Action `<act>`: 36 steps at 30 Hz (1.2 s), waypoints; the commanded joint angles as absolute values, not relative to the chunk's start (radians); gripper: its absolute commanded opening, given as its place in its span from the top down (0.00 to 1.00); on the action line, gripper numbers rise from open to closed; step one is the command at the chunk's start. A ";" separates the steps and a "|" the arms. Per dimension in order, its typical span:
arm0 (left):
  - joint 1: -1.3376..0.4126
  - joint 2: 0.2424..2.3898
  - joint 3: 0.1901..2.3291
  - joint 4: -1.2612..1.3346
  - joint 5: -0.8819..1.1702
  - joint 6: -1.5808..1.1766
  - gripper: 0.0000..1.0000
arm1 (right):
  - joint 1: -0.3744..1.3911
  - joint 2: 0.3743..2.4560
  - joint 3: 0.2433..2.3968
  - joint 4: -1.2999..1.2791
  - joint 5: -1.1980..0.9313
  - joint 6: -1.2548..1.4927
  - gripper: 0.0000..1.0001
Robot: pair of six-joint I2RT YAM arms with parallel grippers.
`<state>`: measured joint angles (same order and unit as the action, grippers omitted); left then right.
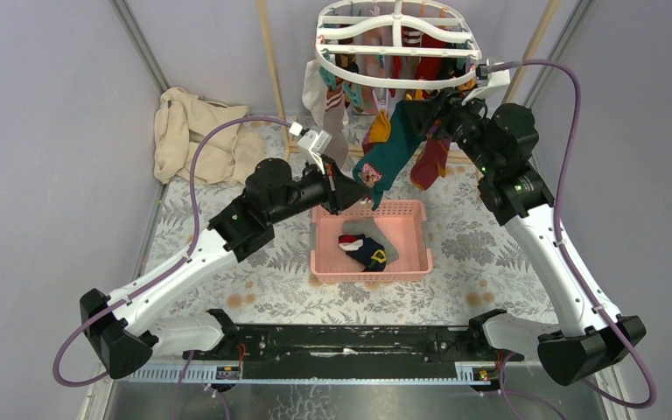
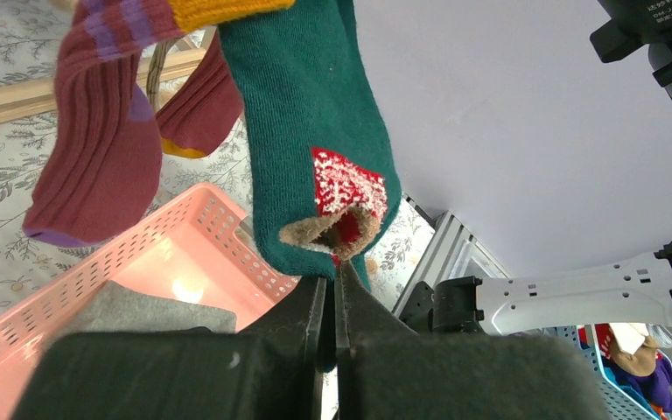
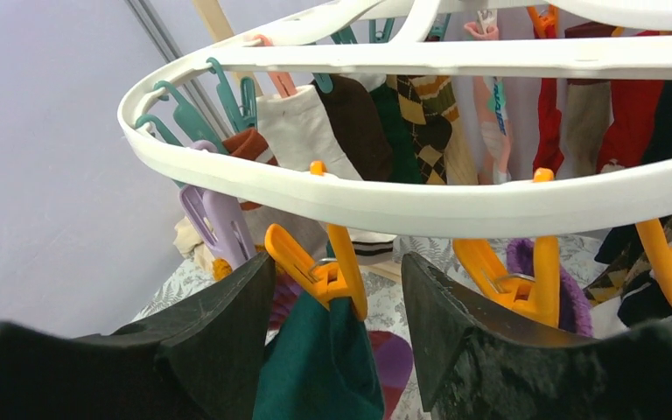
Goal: Remove the socks clipped to the hanger
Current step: Remove the sock from the hanger.
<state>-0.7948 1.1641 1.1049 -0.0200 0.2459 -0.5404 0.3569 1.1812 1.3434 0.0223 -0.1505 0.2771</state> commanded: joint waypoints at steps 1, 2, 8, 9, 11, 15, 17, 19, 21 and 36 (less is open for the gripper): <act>-0.787 1.161 1.132 -0.027 0.270 -0.523 0.94 | 0.354 1.190 1.400 0.114 -0.159 0.280 0.38; -0.787 1.162 1.133 -0.027 0.271 -0.524 0.94 | 0.353 1.193 1.402 0.116 -0.157 0.280 0.39; -0.787 1.161 1.131 -0.029 0.273 -0.528 0.94 | 0.354 1.206 1.411 0.121 -0.145 0.279 0.41; -0.787 1.161 1.132 -0.029 0.273 -0.529 0.94 | 0.354 1.209 1.415 0.117 -0.145 0.276 0.42; -0.787 1.160 1.131 -0.029 0.274 -0.529 0.94 | 0.354 1.214 1.417 0.115 -0.141 0.273 0.45; -0.787 1.158 1.128 -0.031 0.272 -0.531 0.94 | 0.356 1.211 1.413 0.117 -0.133 0.271 0.59; -0.787 1.155 1.123 -0.031 0.271 -0.531 0.94 | 0.356 1.209 1.413 0.117 -0.129 0.268 0.64; -0.787 1.155 1.119 -0.032 0.272 -0.531 0.94 | 0.356 1.205 1.413 0.114 -0.125 0.263 0.72; -0.787 1.154 1.116 -0.034 0.271 -0.532 0.94 | 0.356 1.201 1.410 0.114 -0.119 0.260 0.77; -0.787 1.175 0.987 0.065 0.329 -0.576 0.93 | 0.356 1.186 1.368 0.107 -0.140 0.273 0.66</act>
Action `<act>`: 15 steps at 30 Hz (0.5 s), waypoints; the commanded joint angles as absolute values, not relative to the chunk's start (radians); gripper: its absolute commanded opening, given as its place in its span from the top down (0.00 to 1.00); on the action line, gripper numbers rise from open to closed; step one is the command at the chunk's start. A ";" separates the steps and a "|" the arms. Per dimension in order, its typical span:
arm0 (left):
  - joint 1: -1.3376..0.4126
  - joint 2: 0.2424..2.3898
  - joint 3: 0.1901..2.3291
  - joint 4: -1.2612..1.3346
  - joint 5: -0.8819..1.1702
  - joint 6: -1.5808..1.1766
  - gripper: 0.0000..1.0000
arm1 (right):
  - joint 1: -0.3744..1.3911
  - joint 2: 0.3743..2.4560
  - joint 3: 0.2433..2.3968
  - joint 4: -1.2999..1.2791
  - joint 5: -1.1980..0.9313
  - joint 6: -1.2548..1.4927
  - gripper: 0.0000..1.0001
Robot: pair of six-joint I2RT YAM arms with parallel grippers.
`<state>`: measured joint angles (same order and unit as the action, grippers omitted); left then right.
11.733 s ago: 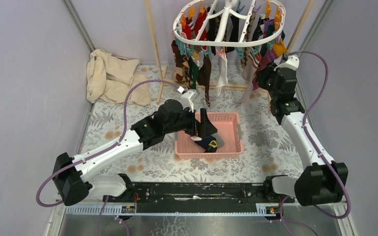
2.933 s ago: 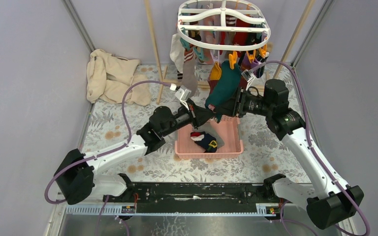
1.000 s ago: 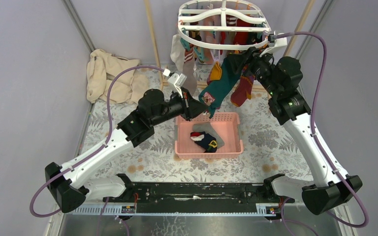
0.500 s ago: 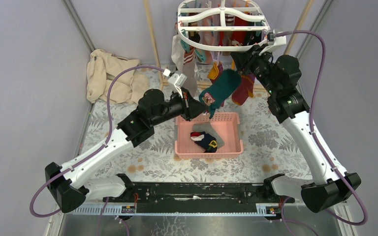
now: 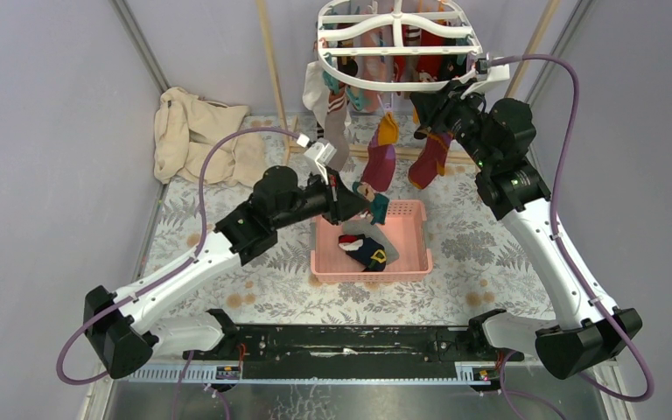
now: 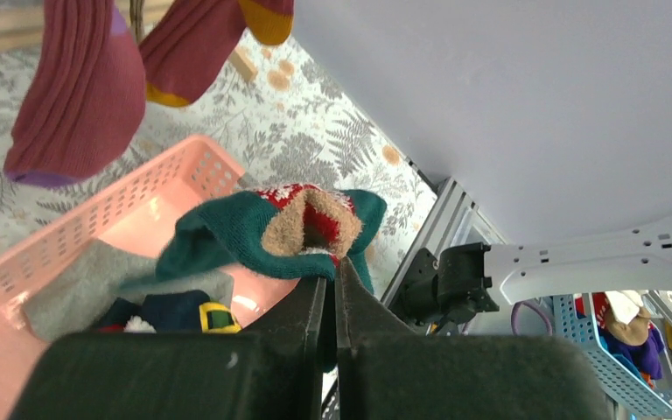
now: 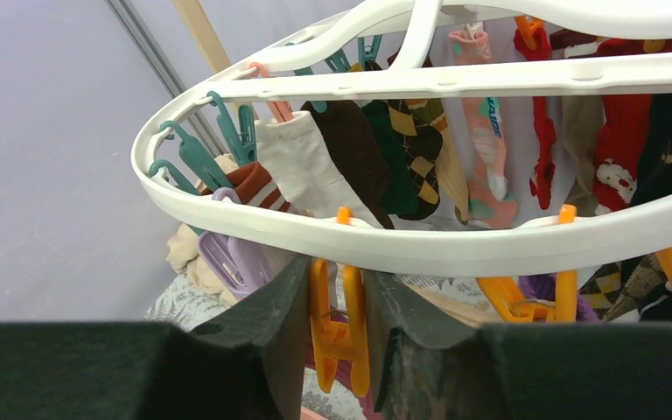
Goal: Remove the socks clipped to the hanger
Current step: Place the sock in the bin.
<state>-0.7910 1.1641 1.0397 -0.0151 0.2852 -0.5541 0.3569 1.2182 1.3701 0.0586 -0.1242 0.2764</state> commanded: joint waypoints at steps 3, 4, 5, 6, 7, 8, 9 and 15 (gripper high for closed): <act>-0.787 1.189 0.942 0.108 0.330 -0.581 0.92 | 0.357 1.186 1.367 0.089 -0.160 0.275 0.50; -0.787 1.196 0.931 0.115 0.331 -0.585 0.92 | 0.356 1.183 1.362 0.085 -0.161 0.277 0.44; -0.787 1.203 0.921 0.118 0.330 -0.587 0.91 | 0.356 1.175 1.356 0.083 -0.163 0.279 0.39; -0.787 1.208 0.910 0.123 0.329 -0.588 0.91 | 0.356 1.168 1.350 0.080 -0.164 0.279 0.36; -0.787 1.213 0.898 0.130 0.325 -0.591 0.90 | 0.356 1.162 1.347 0.075 -0.165 0.279 0.35; -0.787 1.217 0.884 0.134 0.322 -0.592 0.88 | 0.356 1.157 1.344 0.066 -0.165 0.278 0.34; -0.787 1.220 0.873 0.134 0.316 -0.594 0.87 | 0.356 1.150 1.342 0.057 -0.166 0.277 0.34; -0.787 1.238 0.808 0.124 0.280 -0.599 0.66 | 0.354 1.086 1.318 0.002 -0.137 0.264 0.31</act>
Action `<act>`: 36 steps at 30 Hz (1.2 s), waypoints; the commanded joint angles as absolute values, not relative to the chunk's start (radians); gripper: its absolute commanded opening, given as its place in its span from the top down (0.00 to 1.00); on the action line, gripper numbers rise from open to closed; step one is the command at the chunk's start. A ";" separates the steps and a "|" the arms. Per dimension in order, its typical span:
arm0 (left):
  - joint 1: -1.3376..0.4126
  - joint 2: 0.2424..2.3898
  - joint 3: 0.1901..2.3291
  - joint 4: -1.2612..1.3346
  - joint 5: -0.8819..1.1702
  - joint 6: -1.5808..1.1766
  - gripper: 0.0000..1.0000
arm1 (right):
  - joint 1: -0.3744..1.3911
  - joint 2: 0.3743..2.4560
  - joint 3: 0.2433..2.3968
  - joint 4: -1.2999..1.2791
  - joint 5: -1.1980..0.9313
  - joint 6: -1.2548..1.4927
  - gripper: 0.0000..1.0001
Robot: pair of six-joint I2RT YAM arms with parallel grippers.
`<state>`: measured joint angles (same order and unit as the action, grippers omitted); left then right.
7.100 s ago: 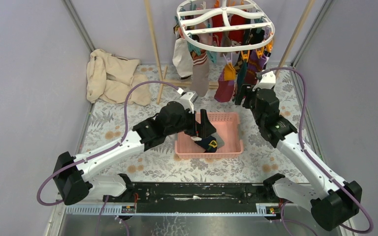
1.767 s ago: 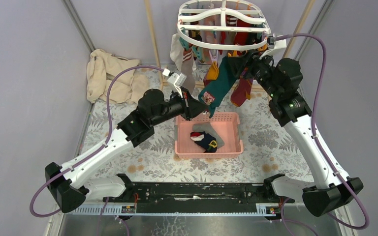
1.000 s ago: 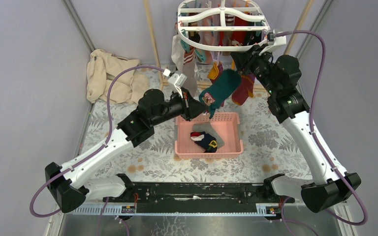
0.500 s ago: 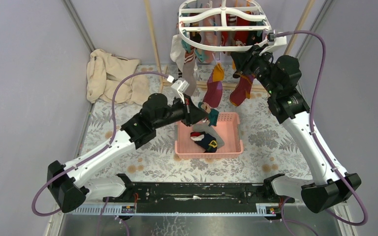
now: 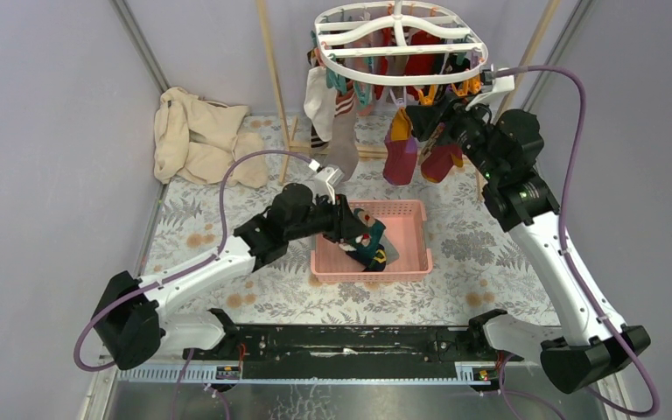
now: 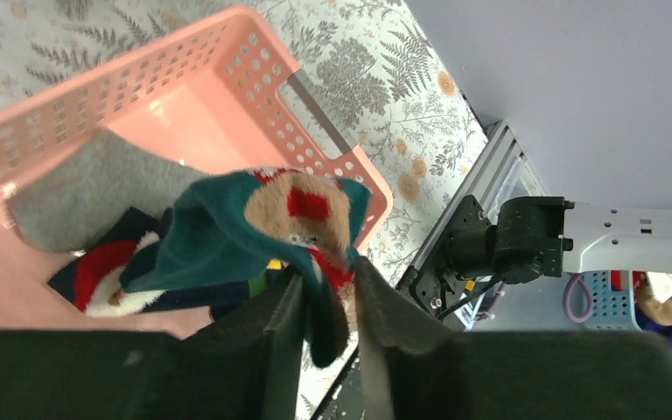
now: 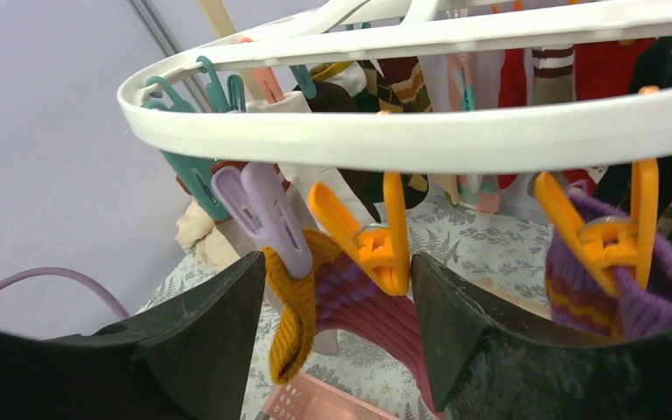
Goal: Remove the socks clipped to the hanger
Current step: Place the sock in the bin.
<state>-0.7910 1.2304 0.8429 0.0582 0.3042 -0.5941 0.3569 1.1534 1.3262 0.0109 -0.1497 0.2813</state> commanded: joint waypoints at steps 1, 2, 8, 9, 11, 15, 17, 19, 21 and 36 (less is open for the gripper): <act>-0.787 1.243 0.800 0.123 0.276 -0.598 0.63 | 0.354 1.076 1.316 -0.030 -0.123 0.261 0.30; -0.787 1.246 0.794 0.123 0.272 -0.596 0.60 | 0.354 1.066 1.314 -0.046 -0.108 0.257 0.29; -0.787 1.263 0.771 0.123 0.252 -0.597 0.08 | 0.354 1.040 1.333 -0.117 0.070 0.240 0.27; -0.787 1.262 0.771 0.122 0.250 -0.598 0.02 | 0.354 1.043 1.341 -0.128 0.112 0.237 0.26; -0.787 1.257 0.774 0.114 0.244 -0.597 0.01 | 0.352 1.051 1.356 -0.149 0.197 0.231 0.25; -0.787 1.233 0.781 0.091 0.237 -0.589 0.01 | 0.339 1.066 1.386 -0.180 0.361 0.227 0.25; -0.788 1.218 0.781 0.081 0.234 -0.588 0.01 | 0.322 1.079 1.400 -0.196 0.433 0.232 0.25; -0.787 1.205 0.781 0.074 0.229 -0.585 0.01 | 0.284 1.094 1.417 -0.215 0.458 0.250 0.25; -0.787 1.194 0.784 0.064 0.226 -0.584 0.01 | 0.233 1.113 1.438 -0.243 0.473 0.277 0.25; -0.787 1.134 0.794 0.027 0.216 -0.575 0.01 | -0.139 1.262 1.352 -0.158 0.035 0.481 0.29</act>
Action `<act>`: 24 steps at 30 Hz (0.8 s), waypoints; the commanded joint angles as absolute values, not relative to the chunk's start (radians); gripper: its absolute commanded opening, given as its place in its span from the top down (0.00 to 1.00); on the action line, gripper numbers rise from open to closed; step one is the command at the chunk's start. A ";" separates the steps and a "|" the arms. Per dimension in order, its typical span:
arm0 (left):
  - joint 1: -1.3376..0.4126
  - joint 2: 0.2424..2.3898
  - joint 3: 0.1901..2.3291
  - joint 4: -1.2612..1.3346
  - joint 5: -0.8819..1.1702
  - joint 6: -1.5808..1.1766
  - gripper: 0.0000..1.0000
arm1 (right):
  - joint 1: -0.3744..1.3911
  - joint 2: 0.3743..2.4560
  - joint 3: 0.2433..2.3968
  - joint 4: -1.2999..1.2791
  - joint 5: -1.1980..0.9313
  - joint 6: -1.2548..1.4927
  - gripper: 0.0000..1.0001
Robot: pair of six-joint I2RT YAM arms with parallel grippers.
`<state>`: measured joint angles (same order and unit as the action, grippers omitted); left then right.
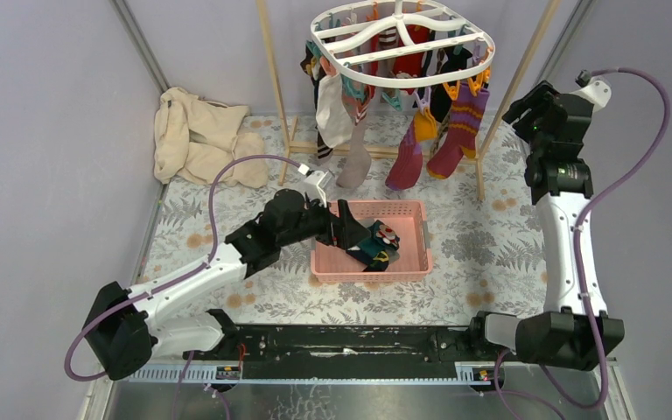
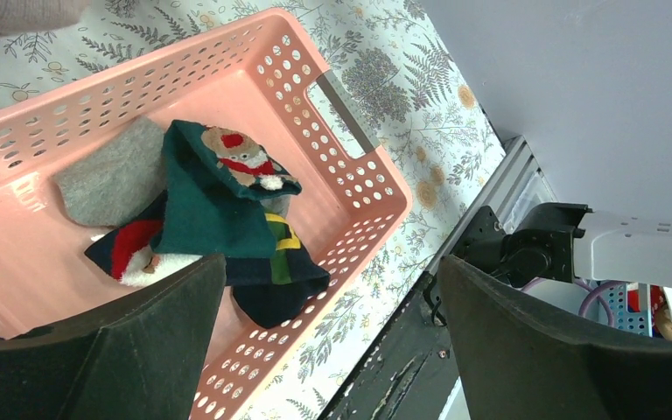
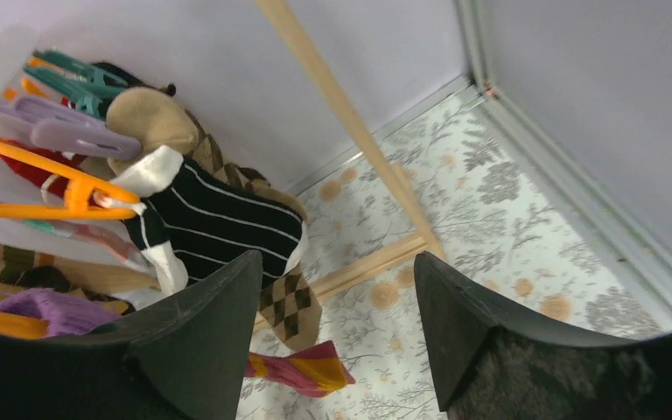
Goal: Remove the socks clipped to the hanger
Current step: Place the sock in the bin, then remove the sock from the hanger.
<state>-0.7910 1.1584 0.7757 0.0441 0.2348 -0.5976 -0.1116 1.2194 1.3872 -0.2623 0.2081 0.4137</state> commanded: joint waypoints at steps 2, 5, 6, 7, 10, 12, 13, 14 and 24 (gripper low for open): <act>-0.787 1.129 0.796 0.020 0.216 -0.572 0.01 | -0.147 1.287 1.312 -0.077 -0.044 0.507 0.32; -0.787 1.122 0.797 0.017 0.213 -0.571 0.01 | -0.149 1.343 1.285 0.024 -0.169 0.532 0.34; -0.787 1.121 0.798 0.016 0.213 -0.571 0.01 | -0.149 1.362 1.278 0.060 -0.214 0.542 0.35; -0.786 1.120 0.798 0.015 0.213 -0.571 0.01 | -0.149 1.378 1.265 0.099 -0.256 0.552 0.36; -0.787 1.120 0.798 0.017 0.213 -0.572 0.01 | -0.149 1.410 1.223 0.217 -0.393 0.598 0.38; -0.787 1.121 0.799 0.017 0.216 -0.572 0.01 | -0.148 1.420 1.193 0.280 -0.450 0.627 0.39; -0.787 1.121 0.800 0.016 0.217 -0.573 0.01 | -0.148 1.420 1.181 0.301 -0.471 0.638 0.40; -0.787 1.123 0.799 0.018 0.217 -0.574 0.01 | -0.147 1.420 1.169 0.322 -0.492 0.648 0.41; -0.788 1.133 0.811 0.023 0.229 -0.578 0.01 | -0.140 1.433 1.106 0.457 -0.581 0.744 0.45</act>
